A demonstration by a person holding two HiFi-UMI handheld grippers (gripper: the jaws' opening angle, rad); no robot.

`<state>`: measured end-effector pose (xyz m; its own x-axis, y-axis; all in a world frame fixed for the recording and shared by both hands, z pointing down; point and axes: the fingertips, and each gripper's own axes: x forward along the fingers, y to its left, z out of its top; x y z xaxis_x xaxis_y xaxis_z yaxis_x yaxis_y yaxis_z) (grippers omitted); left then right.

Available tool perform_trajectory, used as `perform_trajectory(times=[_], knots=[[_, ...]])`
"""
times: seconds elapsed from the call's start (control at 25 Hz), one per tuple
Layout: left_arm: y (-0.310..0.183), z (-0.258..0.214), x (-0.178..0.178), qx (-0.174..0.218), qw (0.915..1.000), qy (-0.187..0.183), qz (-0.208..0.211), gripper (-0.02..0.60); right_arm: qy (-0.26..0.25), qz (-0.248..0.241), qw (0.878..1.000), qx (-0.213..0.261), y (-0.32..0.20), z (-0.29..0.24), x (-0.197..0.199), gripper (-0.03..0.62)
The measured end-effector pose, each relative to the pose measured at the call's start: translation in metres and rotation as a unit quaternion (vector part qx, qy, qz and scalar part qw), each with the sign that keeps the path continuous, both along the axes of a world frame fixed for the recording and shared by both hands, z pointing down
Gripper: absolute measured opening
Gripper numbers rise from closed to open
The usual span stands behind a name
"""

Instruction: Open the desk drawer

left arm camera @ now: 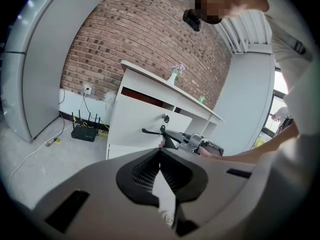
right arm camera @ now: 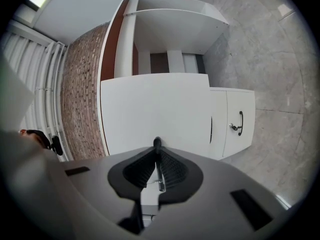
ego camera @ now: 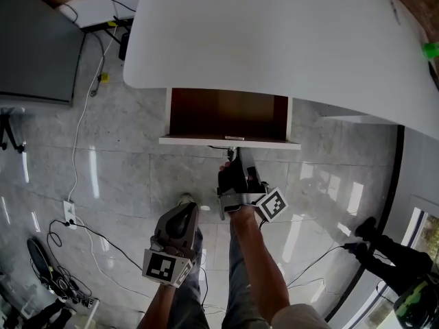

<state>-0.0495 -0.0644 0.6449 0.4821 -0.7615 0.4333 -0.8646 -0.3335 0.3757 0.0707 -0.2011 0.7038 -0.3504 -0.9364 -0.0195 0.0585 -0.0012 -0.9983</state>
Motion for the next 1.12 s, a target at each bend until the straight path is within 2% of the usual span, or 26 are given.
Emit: perform_trajectory(times=[0.24, 0.52, 0.88, 1.12], knots=[[0.000, -0.001, -0.003, 0.001, 1.0000, -0.002, 0.000, 0.012, -0.022, 0.008, 1.000, 0.012, 0.002, 0.000, 0.002, 0.038], [0.001, 0.001, -0.004, 0.000, 1.0000, -0.003, 0.001, 0.012, -0.028, -0.007, 0.999, 0.045, 0.000, -0.008, 0.001, 0.107], [0.001, 0.000, -0.001, 0.001, 1.0000, -0.003, 0.003, 0.012, -0.018, -0.009, 0.999, 0.038, 0.006, -0.004, 0.003, 0.153], [0.002, -0.003, 0.000, 0.004, 1.0000, -0.003, 0.003, 0.012, -0.011, -0.009, 1.000, 0.016, 0.023, 0.005, 0.008, 0.156]])
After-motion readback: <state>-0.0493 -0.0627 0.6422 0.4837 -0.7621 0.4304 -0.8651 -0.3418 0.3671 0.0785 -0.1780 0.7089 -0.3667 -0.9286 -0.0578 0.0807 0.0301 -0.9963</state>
